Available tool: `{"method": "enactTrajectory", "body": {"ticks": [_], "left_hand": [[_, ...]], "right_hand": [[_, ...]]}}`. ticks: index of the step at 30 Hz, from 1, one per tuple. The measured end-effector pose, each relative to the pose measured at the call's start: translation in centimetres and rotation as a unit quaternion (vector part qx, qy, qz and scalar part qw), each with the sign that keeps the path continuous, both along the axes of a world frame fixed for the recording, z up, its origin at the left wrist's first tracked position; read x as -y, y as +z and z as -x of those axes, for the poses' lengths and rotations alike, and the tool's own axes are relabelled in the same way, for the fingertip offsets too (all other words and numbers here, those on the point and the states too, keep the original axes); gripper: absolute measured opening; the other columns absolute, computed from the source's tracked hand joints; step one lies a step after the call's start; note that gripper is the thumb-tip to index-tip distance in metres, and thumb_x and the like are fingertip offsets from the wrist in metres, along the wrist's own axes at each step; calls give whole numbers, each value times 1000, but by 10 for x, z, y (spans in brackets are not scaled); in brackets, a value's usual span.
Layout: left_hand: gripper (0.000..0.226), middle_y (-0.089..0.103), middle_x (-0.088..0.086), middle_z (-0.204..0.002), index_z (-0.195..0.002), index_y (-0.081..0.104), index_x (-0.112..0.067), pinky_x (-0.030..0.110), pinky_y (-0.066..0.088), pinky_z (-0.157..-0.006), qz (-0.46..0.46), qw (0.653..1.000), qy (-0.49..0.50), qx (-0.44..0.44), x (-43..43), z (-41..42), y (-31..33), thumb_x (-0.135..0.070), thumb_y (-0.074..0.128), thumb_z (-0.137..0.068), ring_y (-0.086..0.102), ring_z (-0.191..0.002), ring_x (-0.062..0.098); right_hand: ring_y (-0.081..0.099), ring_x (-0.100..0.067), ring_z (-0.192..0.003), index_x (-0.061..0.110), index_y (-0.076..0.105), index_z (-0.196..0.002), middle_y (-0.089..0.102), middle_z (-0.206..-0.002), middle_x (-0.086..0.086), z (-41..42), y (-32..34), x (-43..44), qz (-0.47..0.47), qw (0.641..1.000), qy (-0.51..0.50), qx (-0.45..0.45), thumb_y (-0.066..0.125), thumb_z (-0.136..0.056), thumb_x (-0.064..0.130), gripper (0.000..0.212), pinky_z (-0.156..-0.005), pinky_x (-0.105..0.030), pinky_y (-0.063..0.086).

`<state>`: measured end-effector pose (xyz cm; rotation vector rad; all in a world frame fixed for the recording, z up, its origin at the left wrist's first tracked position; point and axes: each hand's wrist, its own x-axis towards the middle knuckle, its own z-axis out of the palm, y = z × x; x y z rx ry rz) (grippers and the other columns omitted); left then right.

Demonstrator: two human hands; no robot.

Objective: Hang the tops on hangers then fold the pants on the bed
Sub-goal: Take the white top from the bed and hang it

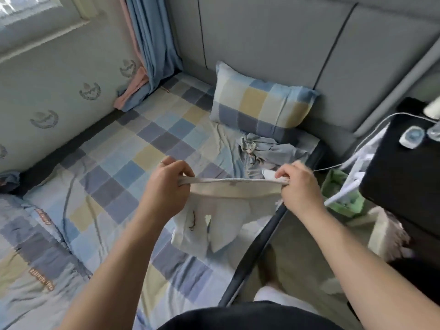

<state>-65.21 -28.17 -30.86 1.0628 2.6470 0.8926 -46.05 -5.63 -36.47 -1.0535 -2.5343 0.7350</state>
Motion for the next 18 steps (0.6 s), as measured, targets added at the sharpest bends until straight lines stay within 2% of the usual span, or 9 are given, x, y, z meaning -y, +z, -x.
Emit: {"method": "enactTrajectory", "body": {"ticks": [3, 7, 10, 12, 15, 17, 18], "left_hand": [[29, 56, -8, -87, -77, 65, -20, 20, 40, -64, 26, 997, -72, 5, -16, -14, -11, 7, 55, -78, 51, -79, 5], [25, 61, -4, -66, -67, 58, -23, 29, 41, -57, 67, 977, -201, 31, -46, -52, -18, -1, 53, -76, 55, -66, 24], [35, 59, -5, -60, -62, 52, -32, 35, 44, -58, 88, 952, -291, 48, -67, -86, -19, -2, 57, -79, 55, -62, 20], [38, 57, -6, -58, -62, 52, -32, 32, 41, -55, 89, 928, -356, 63, -82, -115, -18, 0, 60, -80, 53, -59, 10], [27, 58, -8, -64, -68, 57, -26, 19, 36, -53, 79, 882, -456, 90, -104, -175, -12, -5, 57, -85, 53, -62, 9], [18, 53, -6, -60, -67, 53, -25, 21, 35, -54, 70, 853, -508, 98, -117, -224, -3, -17, 50, -82, 49, -60, 11], [13, 50, -5, -58, -66, 50, -25, 25, 36, -55, 63, 839, -532, 100, -124, -250, 1, -20, 47, -78, 47, -58, 12]], "right_hand": [[54, -32, -96, 11, 68, -92, 56, -101, -5, -55, 4, 15, -1, 997, -82, 13, 53, -71, -15, 37, -79, -43, 48], [52, -23, -95, 18, 68, -90, 57, -98, 4, -141, 11, 34, 2, 983, -185, 10, 57, -78, -7, 29, -76, -37, 43], [56, -19, -85, 23, 67, -90, 61, -89, 10, -206, 18, 55, 22, 962, -270, -33, 55, -85, 3, 24, -68, -35, 44], [58, -17, -77, 26, 66, -89, 63, -81, 12, -248, 24, 71, 32, 941, -332, -53, 54, -88, 9, 21, -65, -34, 48], [58, -10, -70, 28, 63, -84, 65, -73, 9, -315, 34, 95, 33, 911, -404, -78, 51, -88, 8, 23, -60, -30, 46], [55, -8, -65, 26, 60, -81, 60, -65, 9, -363, 44, 112, 16, 886, -452, -99, 51, -87, 4, 24, -55, -24, 40], [53, -9, -61, 25, 58, -78, 57, -61, 7, -387, 49, 121, 10, 873, -475, -111, 51, -87, 3, 24, -53, -26, 37]]}}
